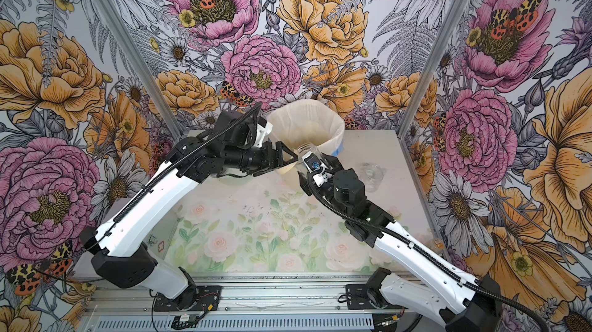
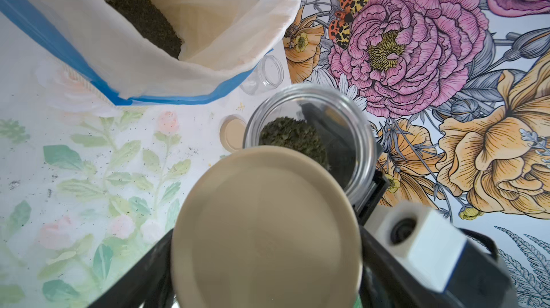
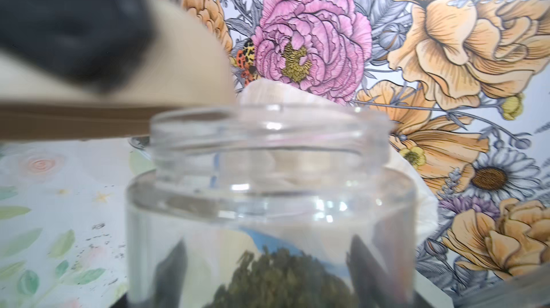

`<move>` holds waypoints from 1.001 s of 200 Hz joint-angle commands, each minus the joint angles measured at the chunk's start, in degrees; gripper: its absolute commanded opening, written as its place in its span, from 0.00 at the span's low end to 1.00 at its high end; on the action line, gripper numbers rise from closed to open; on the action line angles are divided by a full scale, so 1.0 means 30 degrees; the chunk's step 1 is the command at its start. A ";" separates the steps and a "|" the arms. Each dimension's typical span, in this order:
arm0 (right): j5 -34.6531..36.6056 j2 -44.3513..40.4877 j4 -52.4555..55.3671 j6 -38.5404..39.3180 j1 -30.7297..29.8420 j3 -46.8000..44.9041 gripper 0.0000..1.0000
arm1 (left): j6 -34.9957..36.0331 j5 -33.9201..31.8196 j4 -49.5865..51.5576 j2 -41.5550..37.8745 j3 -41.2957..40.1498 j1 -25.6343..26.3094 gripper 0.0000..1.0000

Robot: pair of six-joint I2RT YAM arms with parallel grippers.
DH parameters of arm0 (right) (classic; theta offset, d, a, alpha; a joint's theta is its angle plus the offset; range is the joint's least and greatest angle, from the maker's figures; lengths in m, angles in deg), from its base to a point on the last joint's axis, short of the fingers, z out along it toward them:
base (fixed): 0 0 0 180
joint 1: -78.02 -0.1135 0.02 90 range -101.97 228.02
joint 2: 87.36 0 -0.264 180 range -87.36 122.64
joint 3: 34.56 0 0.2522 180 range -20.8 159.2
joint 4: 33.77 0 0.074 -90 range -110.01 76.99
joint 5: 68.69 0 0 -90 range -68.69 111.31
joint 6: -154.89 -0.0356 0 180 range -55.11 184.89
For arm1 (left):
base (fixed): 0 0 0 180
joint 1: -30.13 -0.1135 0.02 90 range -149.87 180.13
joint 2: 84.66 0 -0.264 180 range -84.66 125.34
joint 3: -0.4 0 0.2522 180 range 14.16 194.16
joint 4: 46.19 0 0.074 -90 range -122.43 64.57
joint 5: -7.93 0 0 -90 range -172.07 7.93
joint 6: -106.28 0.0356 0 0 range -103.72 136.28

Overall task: Empty moldy tea leaves from jars
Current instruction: Unscrew the lid from the jar, then place the lid at the center of the board.

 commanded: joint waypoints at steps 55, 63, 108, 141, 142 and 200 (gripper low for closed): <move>0.1068 -0.0106 -0.2239 -0.0457 0.0039 0.0553 0.51 | 0.0283 -0.0550 0.0837 -0.0845 -0.0435 -0.0623 0.82; 0.1040 -0.0189 -0.2239 -0.0530 0.0033 0.0539 0.51 | 0.0499 -0.0925 0.0866 -0.1277 -0.0930 -0.0825 0.82; 0.0981 -0.0657 -0.2096 -0.1065 0.0100 0.0634 0.51 | 0.2396 -0.6256 0.0780 -0.4886 -0.7257 -0.2510 0.85; 0.0980 -0.1030 -0.1874 -0.1576 0.0100 0.0915 0.51 | 0.2981 -0.8909 -0.1296 -0.5652 -1.2362 -0.2049 0.84; 0.0980 -0.1024 -0.1852 -0.1583 0.0100 0.0935 0.51 | 0.2955 -0.8921 -0.1416 -0.5675 -1.2509 -0.2038 0.84; 0.1119 -0.2072 -0.0669 -0.2187 0.0159 0.1305 0.52 | 0.2402 -1.0980 -0.8115 -0.3828 -1.8349 -0.0276 0.83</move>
